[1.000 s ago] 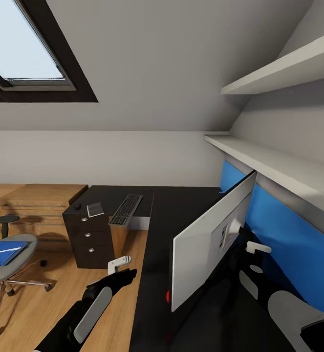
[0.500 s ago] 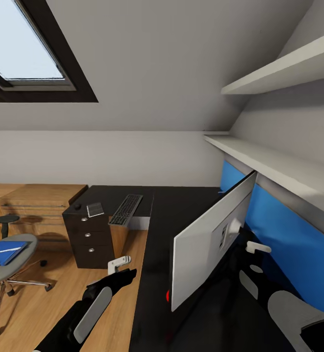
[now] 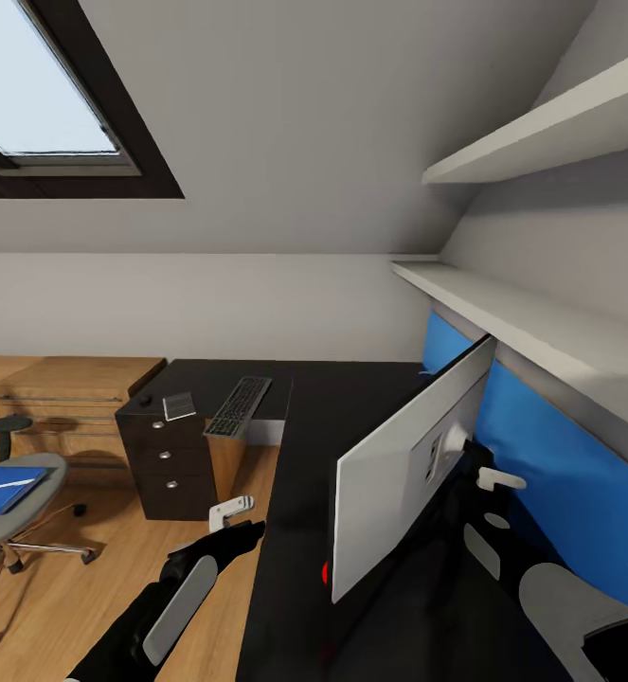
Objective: In the bedroom, organize the workspace by keeping the computer under the desk, ensuring the monitor is on the desk, placing the keyboard on the desk next to the monitor, placing the mouse on the desk next to the keyboard, moving the folder from the swivel chair onto the desk next to the mouse, stacking the notebook on top of the folder with the pen on top of the notebook, and positioning the swivel chair next to the desk.
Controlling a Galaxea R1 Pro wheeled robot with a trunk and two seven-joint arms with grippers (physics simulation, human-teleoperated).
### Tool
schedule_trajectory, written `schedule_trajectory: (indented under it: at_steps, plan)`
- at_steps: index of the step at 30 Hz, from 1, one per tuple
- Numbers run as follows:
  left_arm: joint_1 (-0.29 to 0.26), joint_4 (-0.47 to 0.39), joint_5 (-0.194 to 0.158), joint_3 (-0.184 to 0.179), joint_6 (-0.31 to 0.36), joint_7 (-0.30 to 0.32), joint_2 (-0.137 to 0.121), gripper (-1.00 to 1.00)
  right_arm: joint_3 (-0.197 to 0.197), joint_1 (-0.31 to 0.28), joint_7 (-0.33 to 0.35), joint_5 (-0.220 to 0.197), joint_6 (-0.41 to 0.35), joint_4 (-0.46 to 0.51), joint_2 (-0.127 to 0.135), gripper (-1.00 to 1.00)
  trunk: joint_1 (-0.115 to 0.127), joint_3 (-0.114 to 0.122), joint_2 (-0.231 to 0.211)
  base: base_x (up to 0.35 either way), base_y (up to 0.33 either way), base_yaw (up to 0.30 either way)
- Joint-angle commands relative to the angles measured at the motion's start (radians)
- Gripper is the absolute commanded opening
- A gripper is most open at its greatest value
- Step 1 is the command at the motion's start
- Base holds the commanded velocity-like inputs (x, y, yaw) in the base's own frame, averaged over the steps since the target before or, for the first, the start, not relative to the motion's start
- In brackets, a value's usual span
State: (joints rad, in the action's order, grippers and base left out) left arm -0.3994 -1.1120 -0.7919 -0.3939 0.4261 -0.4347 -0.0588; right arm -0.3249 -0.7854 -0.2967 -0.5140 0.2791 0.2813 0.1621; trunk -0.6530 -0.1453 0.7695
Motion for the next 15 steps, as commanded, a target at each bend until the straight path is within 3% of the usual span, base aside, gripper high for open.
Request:
schedule_trajectory:
  at_steps: [1,15]
  plan:
    - [-0.001,-0.002,-0.010,-0.003,0.000,-0.010,-0.001,1.00,-0.010,-0.002,-0.004,0.004,0.002,0.002,0.000,-1.00,0.000,-0.001,0.002,0.000,-0.083,0.000]
    - [-0.001,-0.002,-0.010,-0.003,0.000,-0.010,-0.001,1.00,-0.010,-0.002,-0.004,0.003,0.002,0.001,0.000,-1.00,0.000,-0.001,0.002,0.000,-0.013,0.000]
